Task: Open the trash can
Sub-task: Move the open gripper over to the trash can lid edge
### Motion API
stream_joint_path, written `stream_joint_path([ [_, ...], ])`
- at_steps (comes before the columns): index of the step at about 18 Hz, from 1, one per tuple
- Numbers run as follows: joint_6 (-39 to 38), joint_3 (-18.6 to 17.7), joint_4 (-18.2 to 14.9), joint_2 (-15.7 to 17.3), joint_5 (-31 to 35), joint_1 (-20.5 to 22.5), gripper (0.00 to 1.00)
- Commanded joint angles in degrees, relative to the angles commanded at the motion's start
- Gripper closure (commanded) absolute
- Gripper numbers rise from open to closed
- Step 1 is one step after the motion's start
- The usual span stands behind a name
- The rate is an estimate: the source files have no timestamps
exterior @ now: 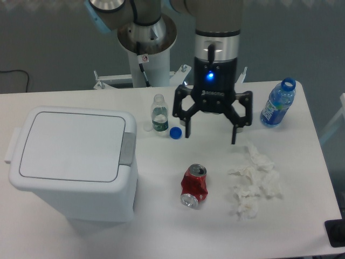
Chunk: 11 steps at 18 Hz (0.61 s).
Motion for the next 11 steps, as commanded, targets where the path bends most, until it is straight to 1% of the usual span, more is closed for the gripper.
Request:
stream_joint_path([
  [4, -2.99, -0.09, 0.09, -0.44, 0.00, -2.55, 0.00],
  [11, -3.17, -0.09, 0.79, -1.23, 0.00, -5.37, 0.00],
])
